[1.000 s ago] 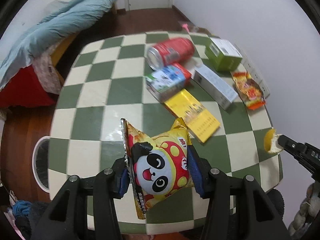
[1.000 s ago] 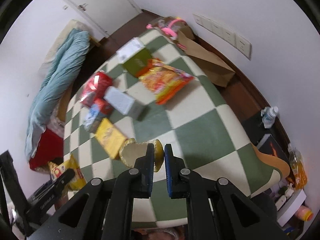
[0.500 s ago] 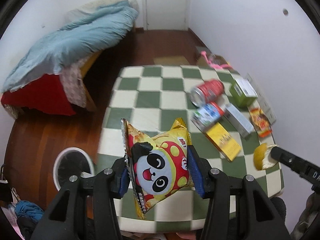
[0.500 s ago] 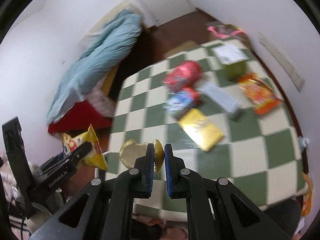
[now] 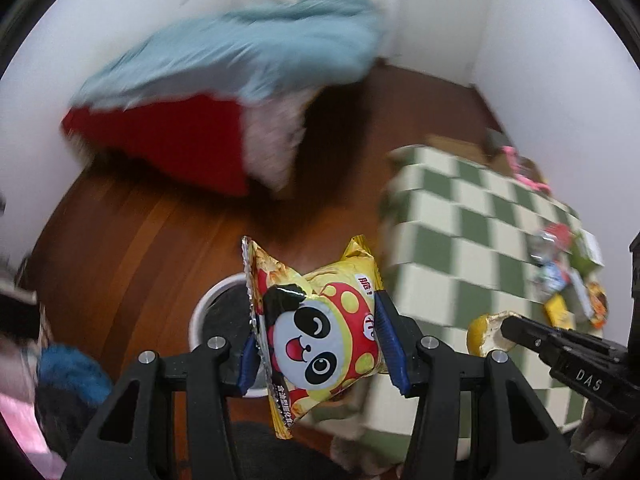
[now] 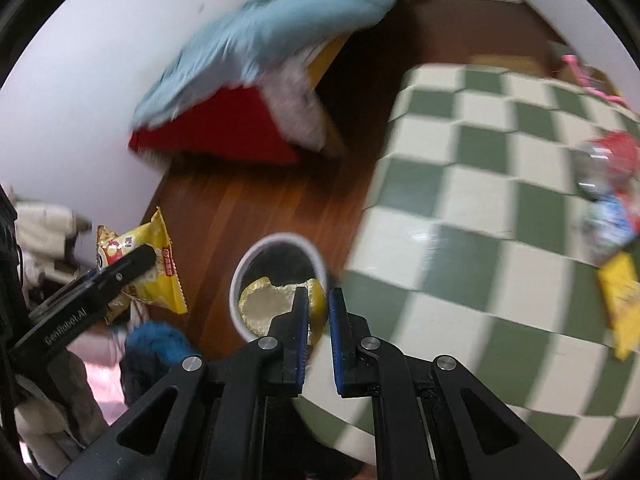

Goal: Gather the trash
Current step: 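Carry the peel and panda bag over the trash bin and release both, then withdraw both tools from the bin back toward the table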

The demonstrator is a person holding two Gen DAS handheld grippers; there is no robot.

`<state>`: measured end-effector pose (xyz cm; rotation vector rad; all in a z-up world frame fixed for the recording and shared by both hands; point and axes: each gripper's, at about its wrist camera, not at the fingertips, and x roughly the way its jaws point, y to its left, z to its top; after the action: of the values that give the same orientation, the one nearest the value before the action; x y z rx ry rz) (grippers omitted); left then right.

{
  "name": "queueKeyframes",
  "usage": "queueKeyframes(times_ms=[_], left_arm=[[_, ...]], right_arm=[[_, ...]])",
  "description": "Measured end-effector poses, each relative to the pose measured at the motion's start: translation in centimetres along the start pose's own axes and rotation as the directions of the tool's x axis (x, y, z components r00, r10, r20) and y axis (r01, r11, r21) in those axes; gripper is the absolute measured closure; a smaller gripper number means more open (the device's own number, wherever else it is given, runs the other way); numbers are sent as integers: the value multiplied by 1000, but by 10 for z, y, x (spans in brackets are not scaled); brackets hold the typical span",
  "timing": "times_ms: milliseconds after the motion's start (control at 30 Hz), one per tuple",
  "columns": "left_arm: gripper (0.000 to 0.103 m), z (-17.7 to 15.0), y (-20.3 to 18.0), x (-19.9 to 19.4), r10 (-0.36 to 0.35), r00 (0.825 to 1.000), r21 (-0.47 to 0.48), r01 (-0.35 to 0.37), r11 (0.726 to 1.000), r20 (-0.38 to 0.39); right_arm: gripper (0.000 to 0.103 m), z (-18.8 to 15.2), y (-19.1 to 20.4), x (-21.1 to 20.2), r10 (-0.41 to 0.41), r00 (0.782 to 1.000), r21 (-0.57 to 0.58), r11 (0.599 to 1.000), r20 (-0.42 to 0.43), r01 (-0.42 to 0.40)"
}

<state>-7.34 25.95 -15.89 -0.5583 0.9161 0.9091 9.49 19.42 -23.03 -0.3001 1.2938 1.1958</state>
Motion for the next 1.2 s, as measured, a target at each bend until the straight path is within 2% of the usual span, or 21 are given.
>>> queueKeyframes(times_ms=[167, 400, 467, 533, 567, 600, 667, 733, 833, 933, 1067, 1200], left_arm=[[56, -13, 84, 55, 9, 991, -152, -30, 988, -134], [53, -36, 148, 124, -58, 957, -306, -33, 951, -285], [43, -39, 159, 135, -78, 950, -334, -28, 942, -302], [7, -43, 167, 139, -83, 952, -361, -31, 932, -295], [3, -43, 170, 141, -88, 952, -371, -29, 928, -295], [3, -44, 172, 142, -84, 950, -376, -37, 926, -301], [3, -44, 177, 142, -57, 949, -370, -66, 927, -310], [3, -45, 182, 139, -9, 951, -343, -103, 934, -308], [3, -47, 183, 133, 85, 951, -302, -178, 936, -297], [3, -49, 183, 130, 160, 942, -270, -243, 932, -294], [3, -51, 179, 125, 206, 935, -248, -281, 927, -287], [3, -52, 173, 118, 216, 935, -234, -286, 929, -282]], right_arm=[[93, 10, 48, 91, -27, 991, -77, 997, -133, 16], [92, 32, 78, 198, -103, 964, -129, 989, -246, 73], [91, 38, 78, 224, -114, 949, -118, 990, -293, 82], [85, 41, 75, 248, -126, 929, -109, 990, -347, 94], [79, 40, 72, 256, -144, 922, -115, 987, -360, 109], [73, 40, 70, 262, -157, 918, -120, 985, -363, 121], [26, 39, 65, 269, -183, 909, -138, 980, -373, 141], [8, 33, 62, 270, -189, 902, -150, 979, -387, 140], [4, 25, 63, 270, -241, 888, -202, 964, -391, 173], [2, 19, 69, 261, -294, 882, -270, 942, -370, 200], [1, 13, 81, 248, -332, 884, -328, 918, -329, 223], [1, 11, 86, 232, -324, 892, -324, 920, -315, 220]])
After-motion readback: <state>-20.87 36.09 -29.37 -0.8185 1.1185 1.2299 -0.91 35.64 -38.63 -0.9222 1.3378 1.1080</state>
